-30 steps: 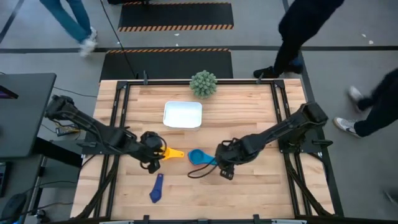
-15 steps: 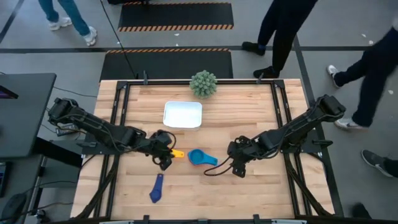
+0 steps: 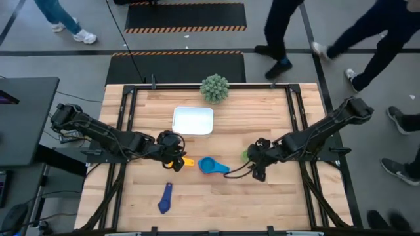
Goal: Nest measuring cups in basket
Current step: Stack the yellow measuring cup on top of the light blue measuring cup
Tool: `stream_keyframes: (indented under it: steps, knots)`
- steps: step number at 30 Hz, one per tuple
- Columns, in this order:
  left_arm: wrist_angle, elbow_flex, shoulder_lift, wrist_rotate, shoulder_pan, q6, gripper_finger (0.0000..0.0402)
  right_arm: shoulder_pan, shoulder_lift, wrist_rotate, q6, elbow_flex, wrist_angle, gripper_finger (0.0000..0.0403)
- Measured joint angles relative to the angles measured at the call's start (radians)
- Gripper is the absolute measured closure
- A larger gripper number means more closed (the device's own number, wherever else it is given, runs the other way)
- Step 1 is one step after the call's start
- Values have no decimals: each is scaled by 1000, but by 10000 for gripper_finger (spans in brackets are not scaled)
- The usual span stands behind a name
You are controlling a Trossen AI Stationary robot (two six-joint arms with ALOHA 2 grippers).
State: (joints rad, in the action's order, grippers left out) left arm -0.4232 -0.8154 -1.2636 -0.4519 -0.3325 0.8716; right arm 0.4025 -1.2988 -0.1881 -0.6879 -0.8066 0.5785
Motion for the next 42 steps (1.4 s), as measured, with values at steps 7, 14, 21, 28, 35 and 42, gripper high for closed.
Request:
stream_keyframes:
  steps: [7, 14, 21, 28, 35, 42]
  knots:
    - [-30, 0, -59, 58, 15, -28, 260, -21, 37, 3, 59, 61, -16, 176]
    - [-58, 0, -155, 370, 35, -77, 260, -8, 41, -19, -46, 139, -54, 176]
    - [-133, -3, -173, 452, 15, -100, 260, 2, 81, 37, 57, 139, -53, 177]
    - [-238, -140, -134, 473, 15, -248, 260, -61, 258, 134, 142, 139, -63, 189]
    - [-254, -334, -111, 338, 29, -539, 260, -120, 433, 79, 235, 138, -58, 190]
    - [-280, -302, -115, 262, 58, -555, 260, -143, 433, 32, 315, 137, -26, 190]
